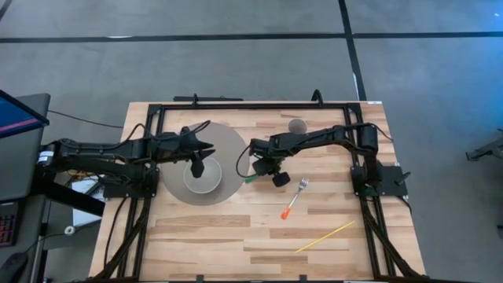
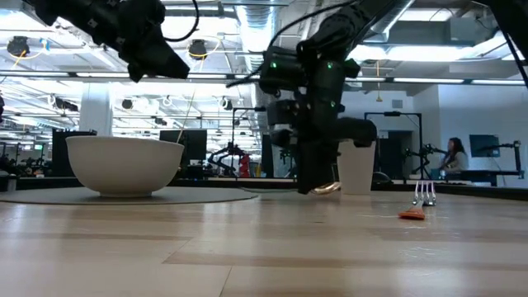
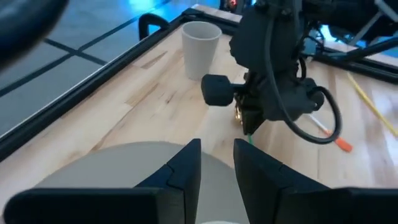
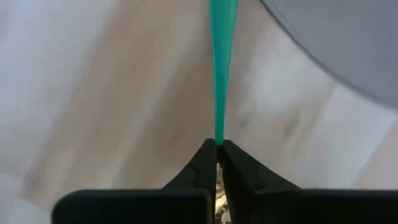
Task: Pick & Place Utensil
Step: Put the green spoon into the white bowl
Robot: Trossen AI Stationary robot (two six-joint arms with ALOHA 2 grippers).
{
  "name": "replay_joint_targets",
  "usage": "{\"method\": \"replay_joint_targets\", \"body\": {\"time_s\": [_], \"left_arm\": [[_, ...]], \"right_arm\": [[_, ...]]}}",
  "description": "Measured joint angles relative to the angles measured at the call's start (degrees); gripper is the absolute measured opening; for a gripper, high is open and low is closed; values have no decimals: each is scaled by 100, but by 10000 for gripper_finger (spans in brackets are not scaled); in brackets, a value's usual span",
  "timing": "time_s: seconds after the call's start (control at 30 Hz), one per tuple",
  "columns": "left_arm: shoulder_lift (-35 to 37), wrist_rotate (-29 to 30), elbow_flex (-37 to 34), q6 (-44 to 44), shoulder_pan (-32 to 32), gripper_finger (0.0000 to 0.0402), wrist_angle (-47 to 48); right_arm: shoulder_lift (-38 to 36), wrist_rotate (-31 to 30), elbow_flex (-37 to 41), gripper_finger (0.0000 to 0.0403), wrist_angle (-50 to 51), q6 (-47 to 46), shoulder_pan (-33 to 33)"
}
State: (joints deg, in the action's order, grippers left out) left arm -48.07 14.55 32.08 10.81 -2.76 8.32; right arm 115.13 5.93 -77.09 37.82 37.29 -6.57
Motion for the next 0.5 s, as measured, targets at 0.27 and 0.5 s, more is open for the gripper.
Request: {"method": "replay_joint_targets", "body": {"time_s": [0.27, 0.5], "left_arm": [[-360, -1734, -2, 54, 415, 96, -744], [-1125, -1430, -2, 522, 570, 111, -1086]], "right_arm": [[-4, -194, -614, 11, -24, -730, 213], [-11, -1265, -1041, 4, -346, -1680, 414]]}}
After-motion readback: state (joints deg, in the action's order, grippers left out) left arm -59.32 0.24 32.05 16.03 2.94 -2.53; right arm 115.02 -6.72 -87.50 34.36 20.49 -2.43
